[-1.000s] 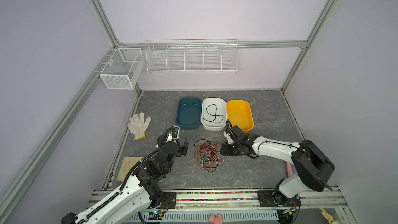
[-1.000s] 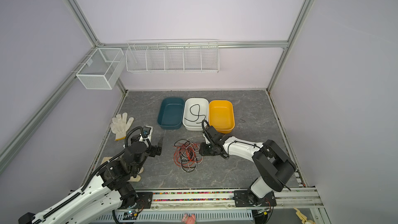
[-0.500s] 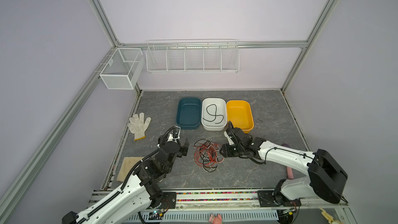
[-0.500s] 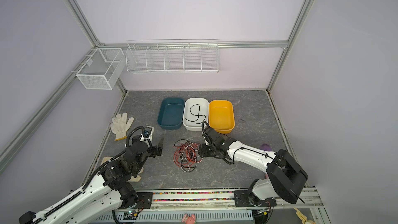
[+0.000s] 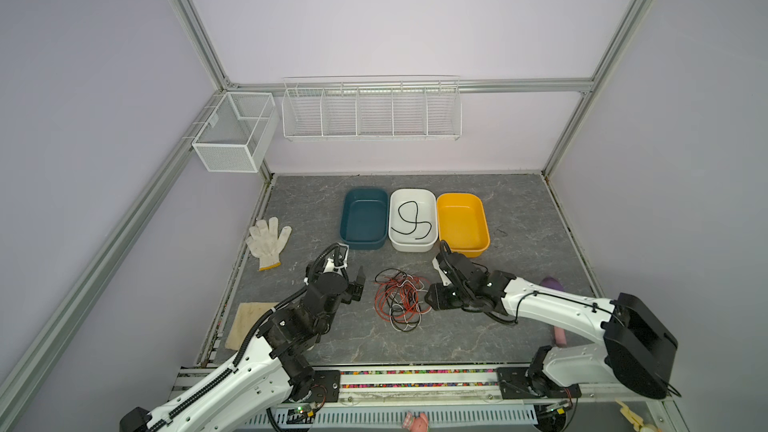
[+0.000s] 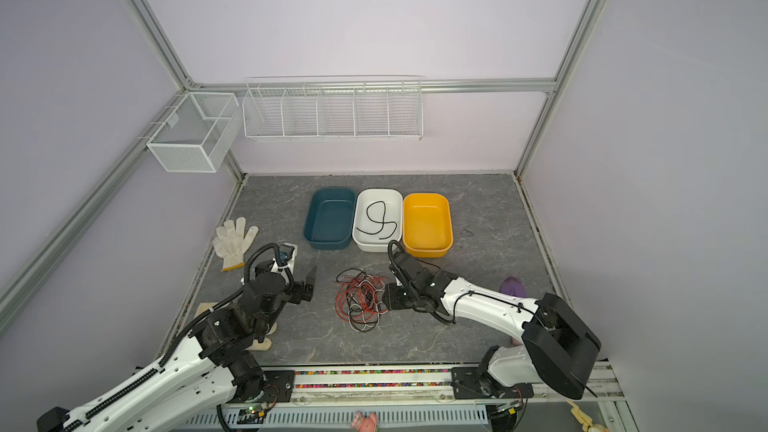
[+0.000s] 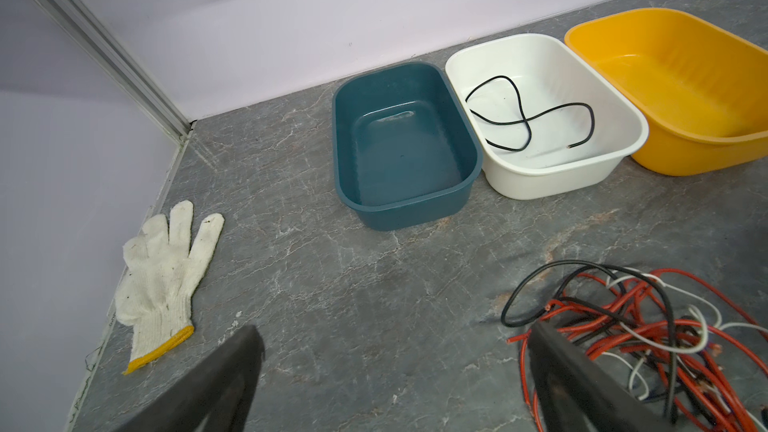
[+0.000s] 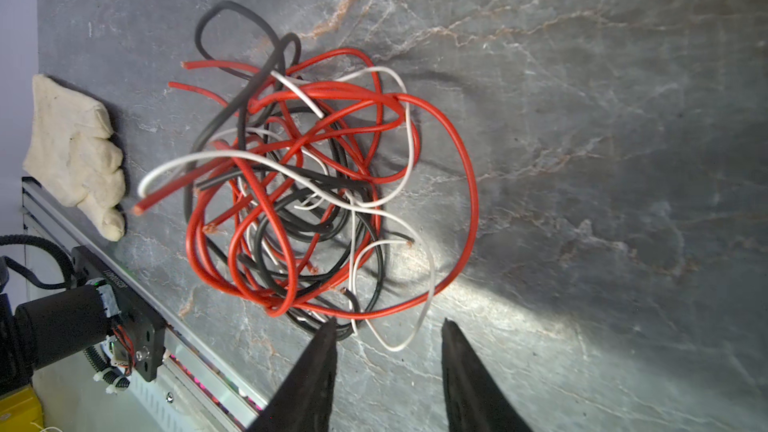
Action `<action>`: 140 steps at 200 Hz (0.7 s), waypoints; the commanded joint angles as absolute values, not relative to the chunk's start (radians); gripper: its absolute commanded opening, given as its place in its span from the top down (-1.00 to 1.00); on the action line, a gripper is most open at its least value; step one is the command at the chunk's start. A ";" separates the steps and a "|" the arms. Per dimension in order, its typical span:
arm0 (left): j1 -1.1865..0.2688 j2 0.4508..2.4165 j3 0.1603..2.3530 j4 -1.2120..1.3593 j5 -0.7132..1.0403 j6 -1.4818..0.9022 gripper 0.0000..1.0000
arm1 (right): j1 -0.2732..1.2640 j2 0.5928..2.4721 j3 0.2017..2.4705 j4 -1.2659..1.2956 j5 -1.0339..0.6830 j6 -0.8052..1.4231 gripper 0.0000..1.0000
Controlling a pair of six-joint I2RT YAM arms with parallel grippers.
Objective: Untangle the cables
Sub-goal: 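Move the open right gripper back over the red and white cable pile, then grasp a white cable end in the pile with the right gripper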
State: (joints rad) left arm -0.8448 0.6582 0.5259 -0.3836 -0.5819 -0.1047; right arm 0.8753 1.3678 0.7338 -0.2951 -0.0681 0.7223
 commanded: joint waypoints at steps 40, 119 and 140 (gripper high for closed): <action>-0.851 0.663 0.560 -0.402 -0.558 -0.113 -0.98 | 0.883 1.429 0.705 -0.214 -0.077 0.756 0.21; -0.853 0.669 0.563 -0.404 -0.514 -0.097 -0.98 | 0.883 1.460 0.706 -0.187 -0.078 0.750 0.54; -0.854 0.670 0.563 -0.402 -0.513 -0.095 -0.98 | 0.883 1.443 0.714 -0.189 -0.079 0.738 0.59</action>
